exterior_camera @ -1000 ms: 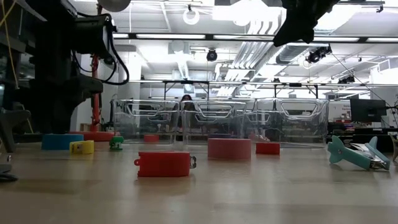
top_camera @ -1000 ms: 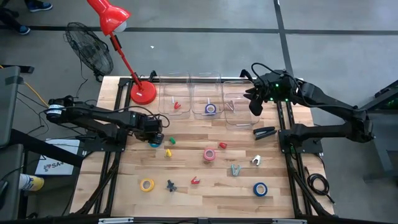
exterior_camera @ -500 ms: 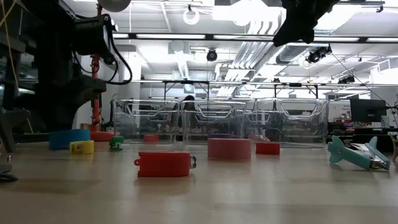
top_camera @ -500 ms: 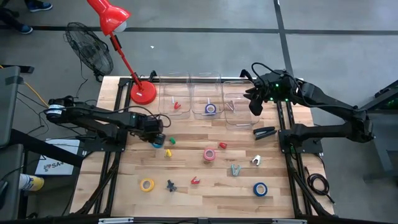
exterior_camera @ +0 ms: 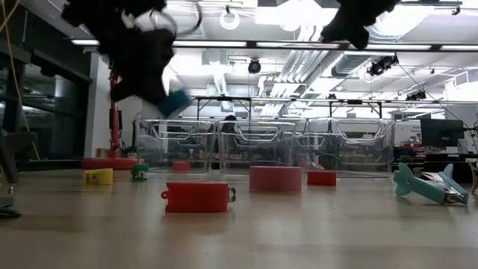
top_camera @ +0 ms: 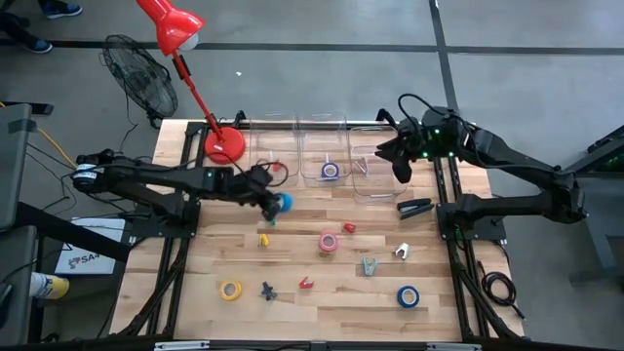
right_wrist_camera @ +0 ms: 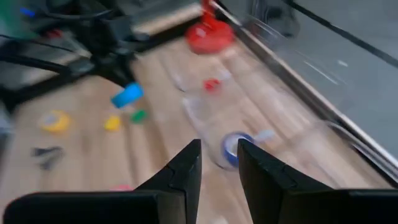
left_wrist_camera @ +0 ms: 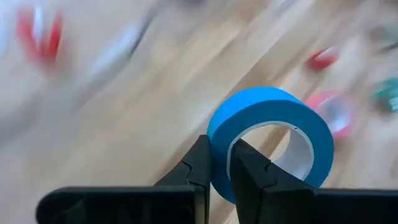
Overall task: Pick and place Stapler, Stapler remover, tape
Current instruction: Put the light blue tape into the middle transparent bin
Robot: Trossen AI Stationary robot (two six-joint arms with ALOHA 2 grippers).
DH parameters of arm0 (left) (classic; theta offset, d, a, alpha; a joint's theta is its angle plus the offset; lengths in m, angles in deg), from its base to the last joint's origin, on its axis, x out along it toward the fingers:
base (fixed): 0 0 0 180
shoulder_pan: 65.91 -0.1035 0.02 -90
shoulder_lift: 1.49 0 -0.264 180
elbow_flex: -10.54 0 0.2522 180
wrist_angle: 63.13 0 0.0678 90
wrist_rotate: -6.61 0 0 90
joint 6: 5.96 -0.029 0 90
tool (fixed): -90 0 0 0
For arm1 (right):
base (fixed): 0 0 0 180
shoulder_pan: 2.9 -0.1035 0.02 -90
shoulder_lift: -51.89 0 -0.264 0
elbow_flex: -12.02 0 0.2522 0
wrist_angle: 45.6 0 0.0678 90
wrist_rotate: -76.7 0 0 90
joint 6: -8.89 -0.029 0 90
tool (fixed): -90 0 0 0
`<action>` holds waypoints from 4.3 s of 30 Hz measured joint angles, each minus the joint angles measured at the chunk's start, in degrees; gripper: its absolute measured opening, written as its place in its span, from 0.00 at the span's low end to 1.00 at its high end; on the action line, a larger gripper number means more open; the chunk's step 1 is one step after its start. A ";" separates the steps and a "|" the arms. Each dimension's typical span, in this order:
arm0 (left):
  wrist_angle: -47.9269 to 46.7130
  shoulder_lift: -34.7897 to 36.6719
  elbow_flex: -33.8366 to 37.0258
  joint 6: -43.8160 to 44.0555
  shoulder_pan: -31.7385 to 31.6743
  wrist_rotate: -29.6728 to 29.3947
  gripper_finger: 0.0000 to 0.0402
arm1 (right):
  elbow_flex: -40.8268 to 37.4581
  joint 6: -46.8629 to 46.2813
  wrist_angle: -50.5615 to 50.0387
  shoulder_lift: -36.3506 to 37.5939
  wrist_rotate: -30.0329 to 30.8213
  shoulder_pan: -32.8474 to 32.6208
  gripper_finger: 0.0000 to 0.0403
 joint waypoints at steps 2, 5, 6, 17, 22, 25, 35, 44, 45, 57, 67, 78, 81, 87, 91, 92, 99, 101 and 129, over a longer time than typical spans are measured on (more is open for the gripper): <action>4.64 0.00 -2.21 -6.31 0.00 -1.88 0.07 | 0.00 -0.33 2.59 0.00 -2.56 -0.02 0.23; 11.87 0.00 -5.01 -14.46 0.01 -5.28 0.07 | 0.00 -0.37 5.85 0.00 -5.16 -0.01 0.23; 14.14 0.00 -5.78 -17.08 0.00 -6.42 0.07 | 0.00 -0.50 6.63 0.00 -5.57 -0.08 0.23; 31.02 -0.06 -10.24 -34.95 -0.04 -12.48 0.08 | 0.02 -1.73 19.48 -3.68 -5.10 -4.67 0.23; 33.69 -1.44 -12.78 -38.96 -0.04 -12.51 0.08 | 0.02 -1.42 29.15 -8.85 -7.00 -8.00 0.23; 32.99 -2.30 -14.37 -40.63 -0.04 -12.34 0.08 | 0.02 -1.37 35.24 -11.60 -10.14 -9.20 0.23; 33.63 -3.95 -16.65 -42.06 -0.04 -9.99 0.08 | 0.02 -1.69 42.99 -15.51 -10.85 -10.96 0.23; 33.14 -4.57 -16.61 -42.03 -0.04 -9.20 0.08 | 0.02 -0.06 47.62 -19.65 -10.25 -14.05 0.29; 33.21 -4.55 -16.61 -42.03 -0.04 -9.20 0.08 | 0.02 -0.24 47.65 -19.79 -10.21 -14.06 0.31; 33.30 -4.51 -16.61 -41.83 -0.04 -9.20 0.08 | 0.02 -0.09 49.73 -19.85 -10.85 -14.38 0.33; 33.25 -4.50 -16.52 -41.34 -0.04 -9.06 0.08 | 0.02 -0.08 49.93 -20.68 -10.99 -14.34 0.06; 32.61 -4.50 -16.52 -41.01 -0.07 -10.67 0.25 | 0.02 -1.53 49.47 -20.68 -11.47 -13.31 0.06; 31.67 -4.50 -16.52 -41.01 -0.07 -10.75 0.30 | 0.02 -1.53 48.97 -20.68 -11.49 -13.17 0.06; 30.94 -4.48 -16.52 -40.94 -0.02 -12.48 0.39 | 0.02 -1.57 46.68 -20.68 -11.05 -12.13 0.06; 27.70 -4.48 -16.52 -39.83 -0.02 -12.66 0.44 | 0.02 -1.54 45.17 -20.68 -11.09 -10.93 0.06; 26.54 -4.46 -16.52 -39.67 -0.02 -12.68 0.45 | 0.02 -1.43 44.58 -20.68 -11.11 -10.59 0.06; 18.68 -4.46 -16.52 -38.25 0.00 -16.45 0.46 | 0.02 0.16 36.47 -20.68 -9.87 -6.76 0.06; 17.58 -4.46 -16.52 -37.23 -0.02 -17.06 0.46 | 0.02 0.19 33.10 -20.68 -7.93 -5.37 0.06; 6.92 -4.46 -16.52 -27.50 -0.02 -21.03 0.46 | 0.02 -12.14 24.58 -38.77 2.77 0.83 0.08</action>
